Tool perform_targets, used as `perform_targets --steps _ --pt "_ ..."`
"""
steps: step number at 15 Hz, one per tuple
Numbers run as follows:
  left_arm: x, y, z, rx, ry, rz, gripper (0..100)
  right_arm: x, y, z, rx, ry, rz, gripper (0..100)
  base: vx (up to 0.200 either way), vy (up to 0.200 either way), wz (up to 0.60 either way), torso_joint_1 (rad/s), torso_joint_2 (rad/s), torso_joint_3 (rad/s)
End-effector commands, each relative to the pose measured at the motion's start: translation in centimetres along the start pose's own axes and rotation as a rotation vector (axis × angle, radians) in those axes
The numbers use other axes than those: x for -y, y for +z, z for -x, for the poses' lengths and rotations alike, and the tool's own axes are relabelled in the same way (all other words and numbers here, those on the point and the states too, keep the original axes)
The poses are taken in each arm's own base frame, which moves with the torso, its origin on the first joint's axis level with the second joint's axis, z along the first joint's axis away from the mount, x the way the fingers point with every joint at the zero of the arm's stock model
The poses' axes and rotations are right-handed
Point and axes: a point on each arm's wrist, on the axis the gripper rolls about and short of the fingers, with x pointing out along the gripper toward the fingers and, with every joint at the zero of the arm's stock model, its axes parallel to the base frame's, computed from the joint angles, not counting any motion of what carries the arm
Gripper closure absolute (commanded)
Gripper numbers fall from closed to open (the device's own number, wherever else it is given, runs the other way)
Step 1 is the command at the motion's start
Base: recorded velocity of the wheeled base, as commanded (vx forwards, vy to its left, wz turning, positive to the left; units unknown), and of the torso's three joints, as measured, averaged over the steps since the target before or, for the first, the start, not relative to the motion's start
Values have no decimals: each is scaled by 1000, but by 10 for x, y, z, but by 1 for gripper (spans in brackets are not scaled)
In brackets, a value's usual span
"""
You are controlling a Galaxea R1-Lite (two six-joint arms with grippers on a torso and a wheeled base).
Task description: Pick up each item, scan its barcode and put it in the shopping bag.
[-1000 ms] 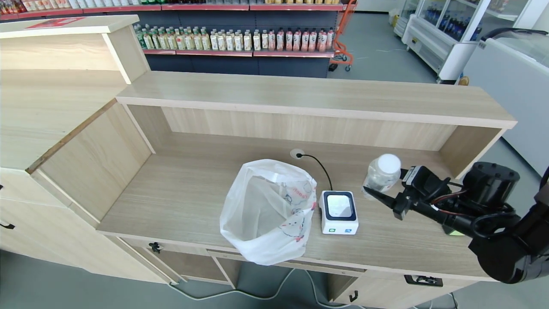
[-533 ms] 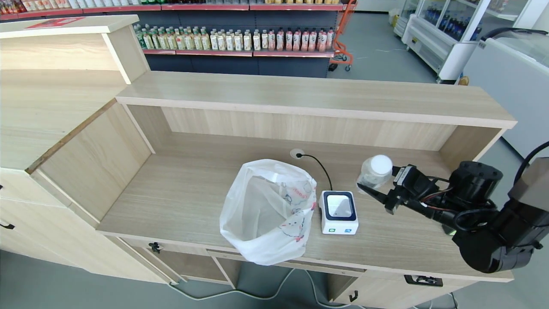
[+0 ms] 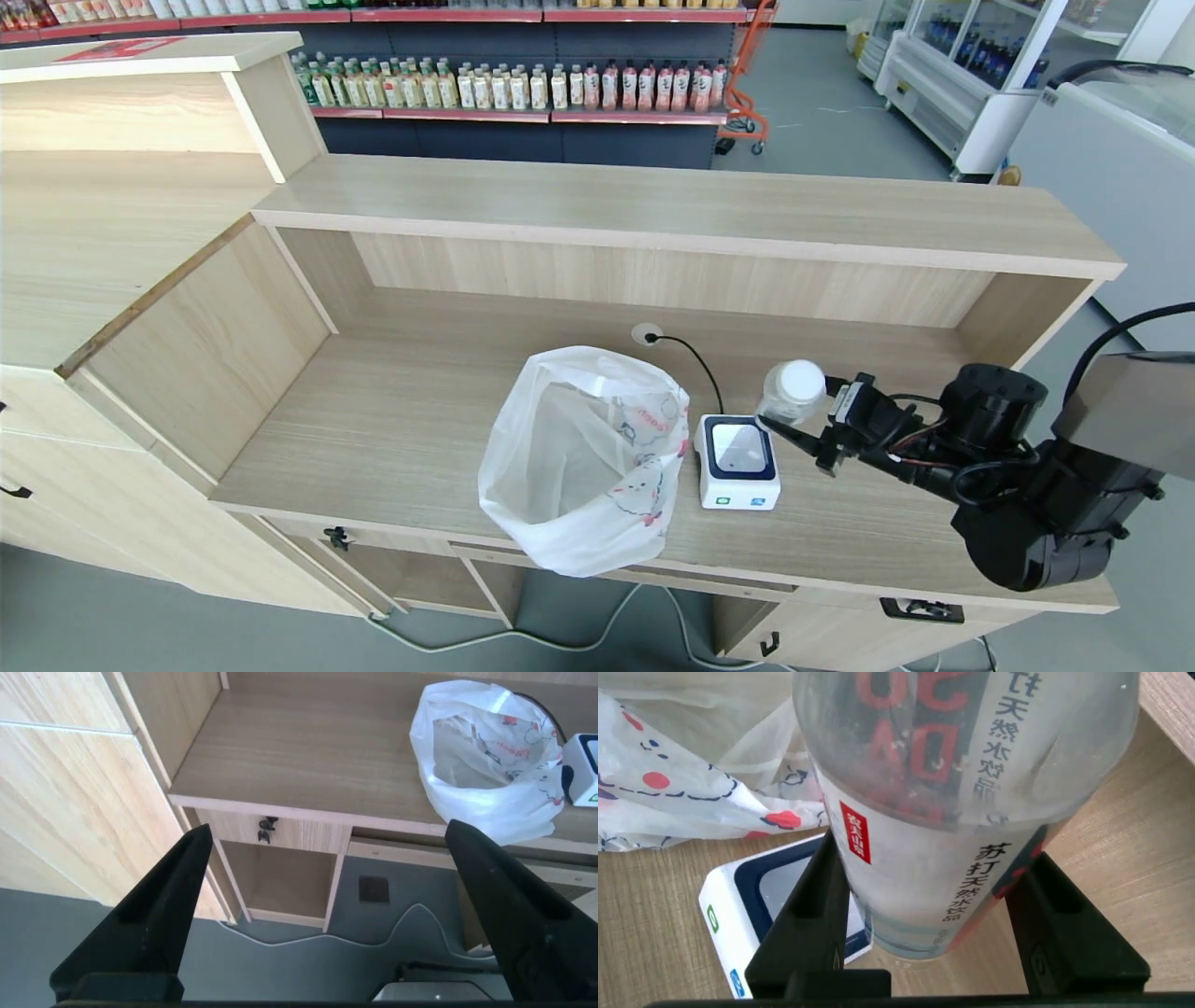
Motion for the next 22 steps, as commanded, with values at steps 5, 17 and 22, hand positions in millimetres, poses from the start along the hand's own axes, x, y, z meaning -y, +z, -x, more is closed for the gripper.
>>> perform_targets --steps 5,17,22 --pt "0 0 0 -1 0 0 0 -11 -10 -15 10 29 -7 100 0 0 0 0 0 0" --pt "0 0 0 -1 0 0 0 -20 -19 -38 46 43 16 100 0 0 0 0 0 0" --pt "0 0 0 1 0 0 0 -20 -21 -39 43 43 23 100 0 0 0 0 0 0"
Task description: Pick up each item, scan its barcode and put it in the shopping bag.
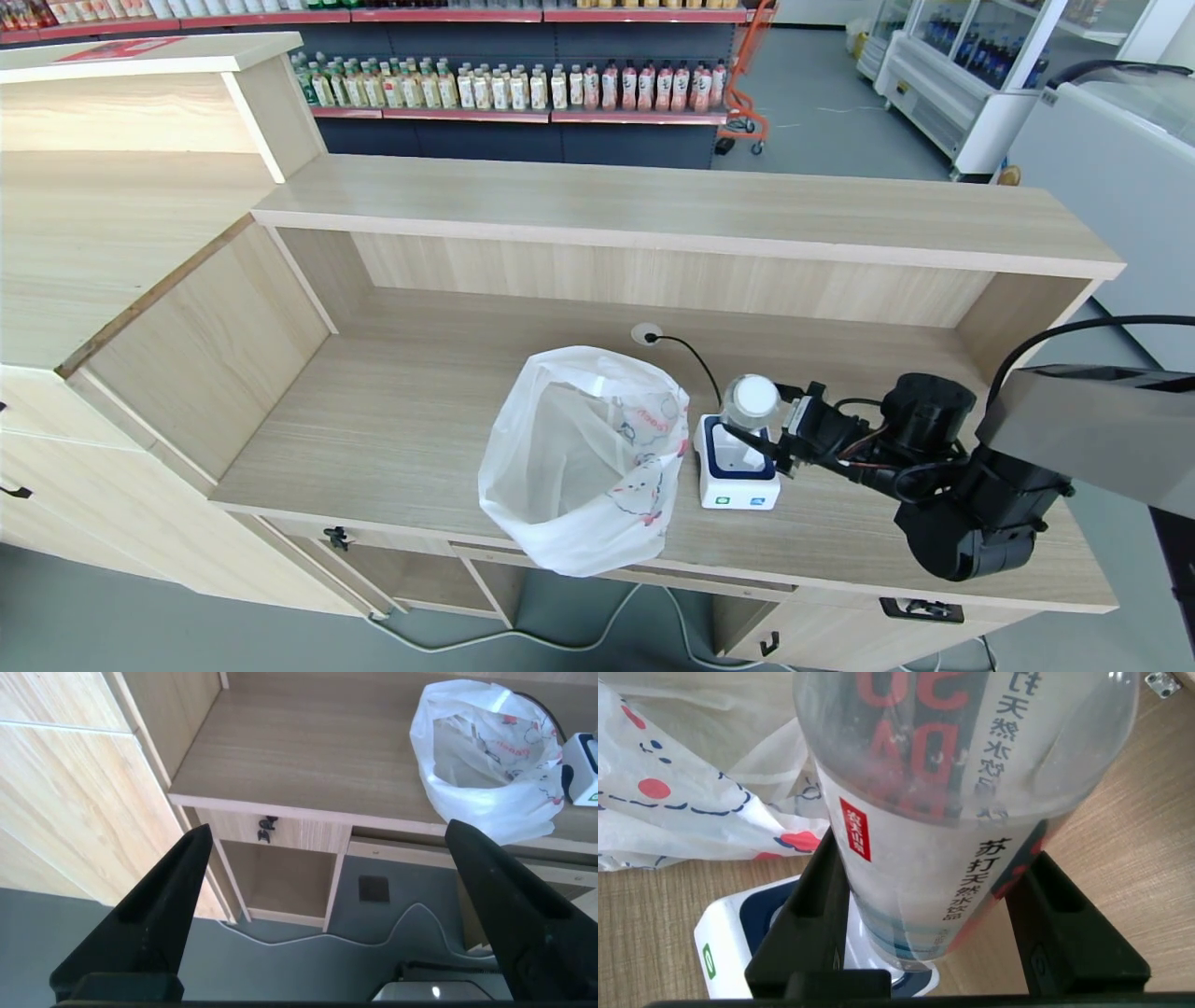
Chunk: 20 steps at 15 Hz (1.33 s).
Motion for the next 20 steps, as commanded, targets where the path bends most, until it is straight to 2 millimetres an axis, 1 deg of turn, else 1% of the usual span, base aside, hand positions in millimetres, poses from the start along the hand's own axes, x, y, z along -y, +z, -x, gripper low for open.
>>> perform_targets --steps 1,12,14,15,17,18,19,20 --pt "0 0 0 0 0 0 0 -1 -1 0 -3 2 -2 100 0 0 0 0 0 0" --pt "0 0 0 2 0 0 0 0 -1 2 -6 0 0 100 0 0 0 0 0 0" --pt "0 0 0 0 0 0 0 7 5 2 1 -15 3 100 0 0 0 0 0 0" --pt "0 0 0 0 0 0 0 17 15 3 11 -38 -25 100 0 0 0 0 0 0" --pt "0 0 0 0 0 0 0 46 52 11 -10 -197 -195 100 0 0 0 0 0 0" --pt "0 0 0 0 0 0 0 67 95 24 -35 -375 -423 100 0 0 0 0 0 0" --pt "0 0 0 2 0 0 0 77 118 41 -70 -443 -544 100 0 0 0 0 0 0" --pt "0 0 0 2 0 0 0 82 138 59 -136 -472 -642 100 0 0 0 0 0 0"
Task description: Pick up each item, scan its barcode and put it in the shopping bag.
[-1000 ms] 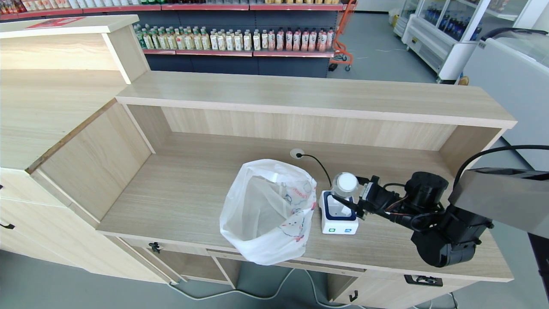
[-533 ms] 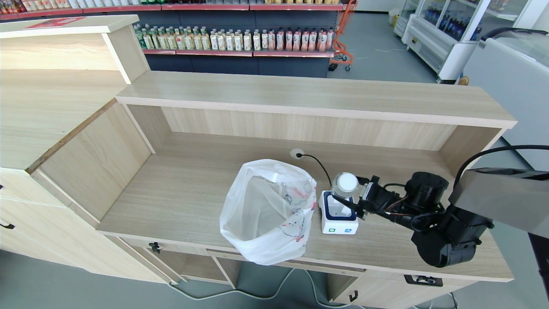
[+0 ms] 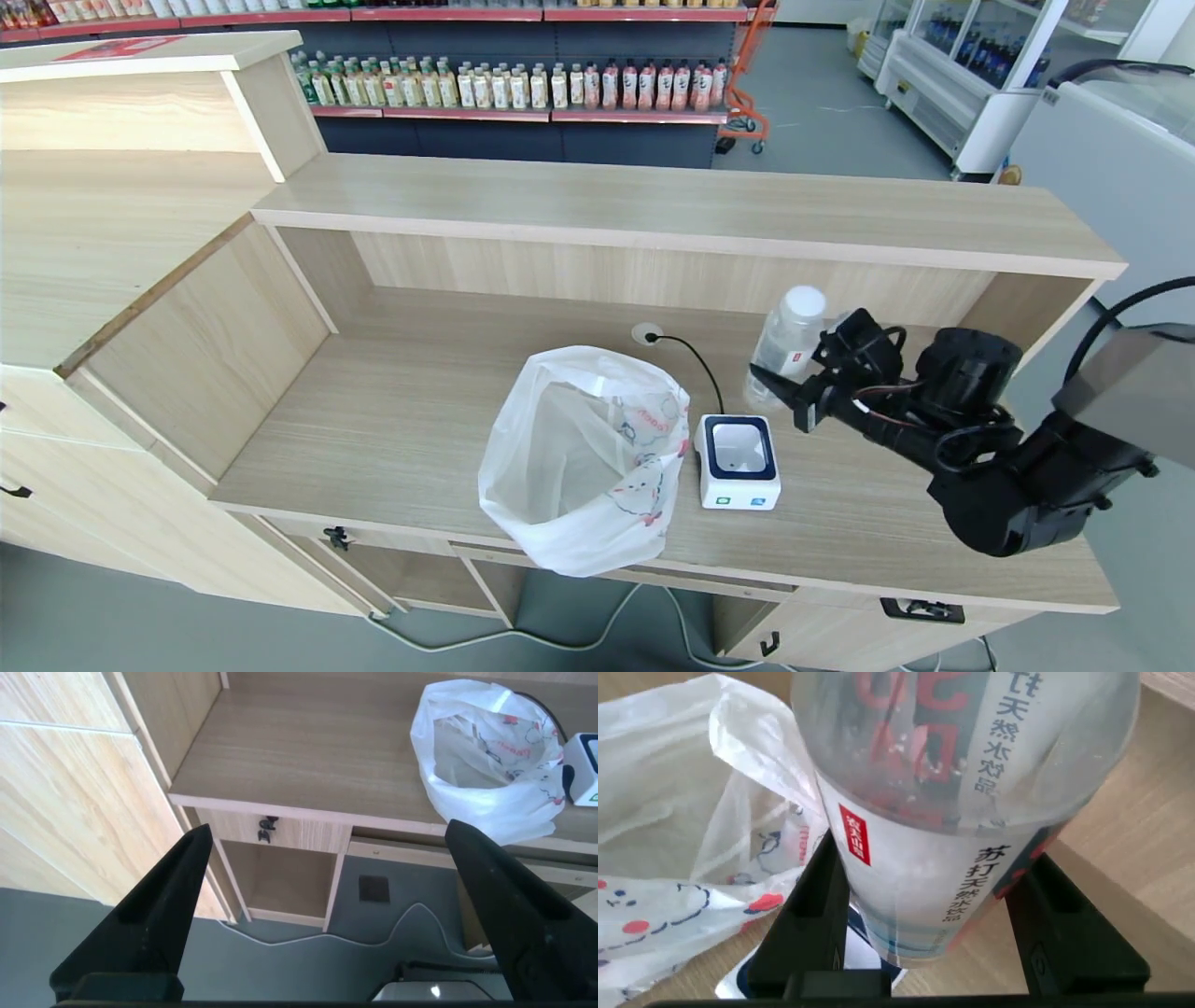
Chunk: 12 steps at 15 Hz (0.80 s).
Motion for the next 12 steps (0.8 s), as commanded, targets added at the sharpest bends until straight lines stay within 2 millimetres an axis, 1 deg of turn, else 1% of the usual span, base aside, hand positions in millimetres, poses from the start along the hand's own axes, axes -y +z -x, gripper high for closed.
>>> perform_targets --steps 1,2,3,12 --pt "0 0 0 0 0 0 0 11 97 62 -31 -208 -286 100 0 0 0 0 0 0" --pt "0 0 0 0 0 0 0 8 104 79 -82 -229 -391 100 0 0 0 0 0 0" --pt "0 0 0 2 0 0 0 6 103 85 -102 -233 -423 100 0 0 0 0 0 0" --pt "0 0 0 0 0 0 0 0 91 90 -153 -225 -439 100 0 0 0 0 0 0"
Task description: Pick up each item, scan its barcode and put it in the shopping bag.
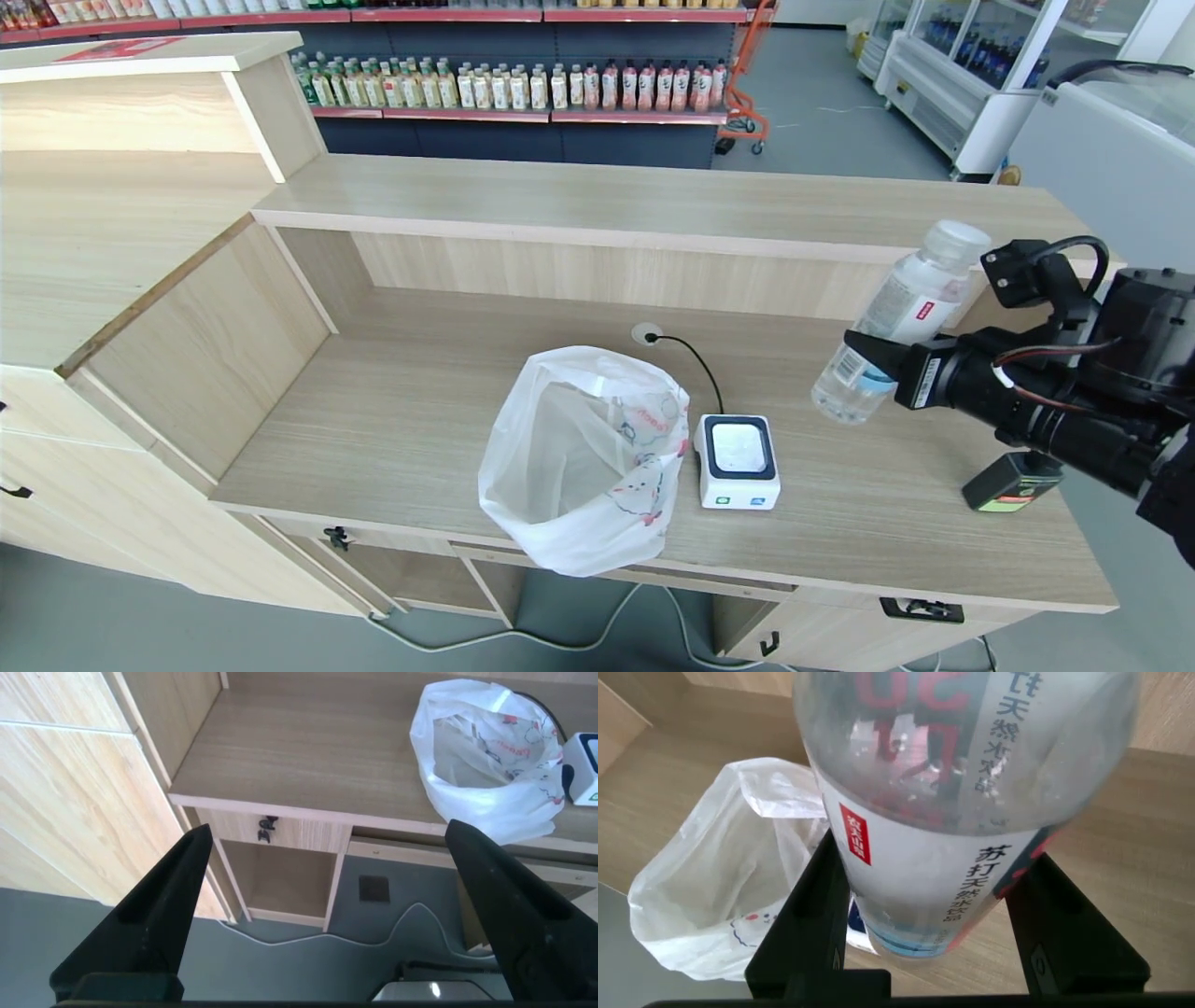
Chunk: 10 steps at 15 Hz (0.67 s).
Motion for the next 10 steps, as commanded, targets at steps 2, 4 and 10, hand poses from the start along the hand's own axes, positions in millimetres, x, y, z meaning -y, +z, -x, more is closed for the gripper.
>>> perform_targets --steps 2,4,10 --pt "0 0 0 0 0 1 0 -1 -1 2 -3 6 0 100 0 0 0 0 0 0" --pt "0 0 0 0 0 1 0 -4 -3 -1 -13 19 -2 100 0 200 0 0 0 2" --pt "0 0 0 0 0 -2 0 -30 -26 -23 -91 110 5 100 0 167 0 1 1 4"
